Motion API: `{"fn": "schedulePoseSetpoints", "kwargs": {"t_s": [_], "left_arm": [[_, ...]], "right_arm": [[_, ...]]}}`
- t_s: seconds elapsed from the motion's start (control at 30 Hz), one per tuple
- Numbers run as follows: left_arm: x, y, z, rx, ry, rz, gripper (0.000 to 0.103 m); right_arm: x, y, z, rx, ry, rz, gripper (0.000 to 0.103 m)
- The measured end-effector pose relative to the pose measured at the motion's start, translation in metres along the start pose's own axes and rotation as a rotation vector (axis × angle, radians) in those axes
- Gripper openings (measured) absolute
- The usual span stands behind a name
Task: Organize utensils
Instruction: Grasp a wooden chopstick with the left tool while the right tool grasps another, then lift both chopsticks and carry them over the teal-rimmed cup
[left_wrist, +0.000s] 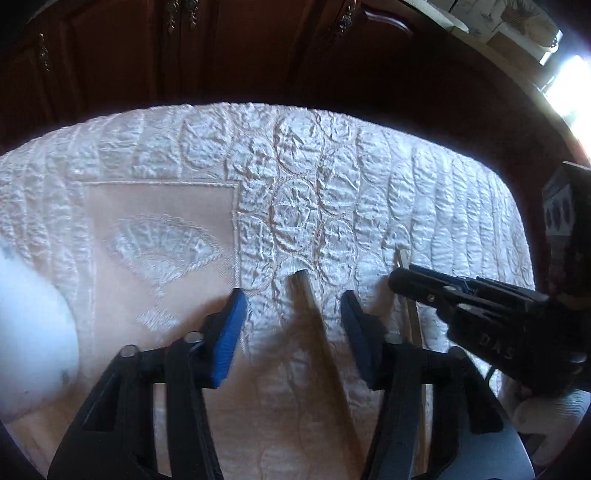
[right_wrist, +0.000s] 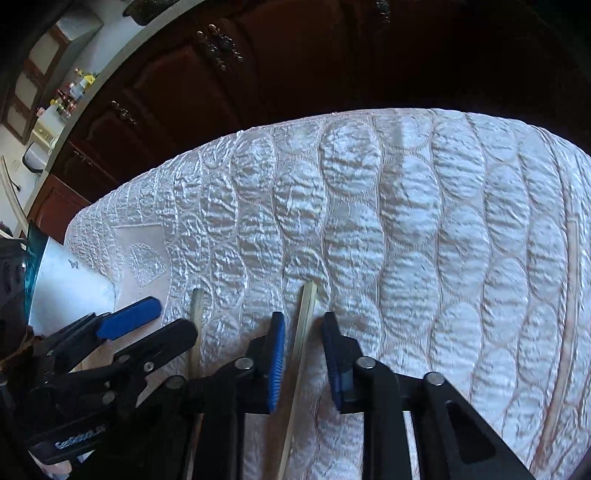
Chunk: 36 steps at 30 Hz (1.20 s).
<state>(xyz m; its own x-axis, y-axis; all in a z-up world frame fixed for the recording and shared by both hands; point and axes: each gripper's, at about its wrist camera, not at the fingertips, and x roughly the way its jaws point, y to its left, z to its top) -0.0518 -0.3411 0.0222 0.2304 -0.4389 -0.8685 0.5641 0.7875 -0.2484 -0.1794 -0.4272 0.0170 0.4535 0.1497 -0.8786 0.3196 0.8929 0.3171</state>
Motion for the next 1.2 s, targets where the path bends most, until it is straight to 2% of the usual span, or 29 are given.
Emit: {"fn": "schedulePoseSetpoints", "kwargs": {"t_s": [0.03,0.1,0.17,0.27,0.37,0.67,0.9,1.2], "left_arm": [[0.002,-0.001,0.001,0.007,0.006,0.004,0.037],[0.004,-0.005,0.000,0.030,0.000,0.021,0.020],[0.005,-0.004,0.000,0.034,0.002,0.017,0.012],[-0.001,-0.006,-0.002,0.023,0.004,-0.010,0.011],[-0.018,-0.014,-0.010,0.027,-0.027,-0.028,0.010],[-0.112,-0.006,-0.032,0.064,-0.157,-0.089,0.010],[-0.173,0.003,-0.055,0.102,-0.249,-0.098,0.009],[-0.224,0.023,-0.076,0.096,-0.321,-0.099,0.008]], "right_arm": [[0.001,-0.002,0.001,0.003,-0.003,0.009,0.010],[0.004,-0.003,0.004,0.005,-0.004,0.025,0.009],[0.000,-0.004,0.003,-0.005,-0.008,0.024,0.009],[-0.015,-0.008,-0.001,-0.010,-0.031,0.035,0.009],[-0.033,-0.003,-0.005,-0.023,-0.060,0.046,0.008],[-0.105,0.028,-0.025,-0.082,-0.187,0.093,0.006],[-0.156,0.055,-0.051,-0.158,-0.262,0.085,0.005],[-0.183,0.096,-0.069,-0.210,-0.308,0.067,0.005]]}}
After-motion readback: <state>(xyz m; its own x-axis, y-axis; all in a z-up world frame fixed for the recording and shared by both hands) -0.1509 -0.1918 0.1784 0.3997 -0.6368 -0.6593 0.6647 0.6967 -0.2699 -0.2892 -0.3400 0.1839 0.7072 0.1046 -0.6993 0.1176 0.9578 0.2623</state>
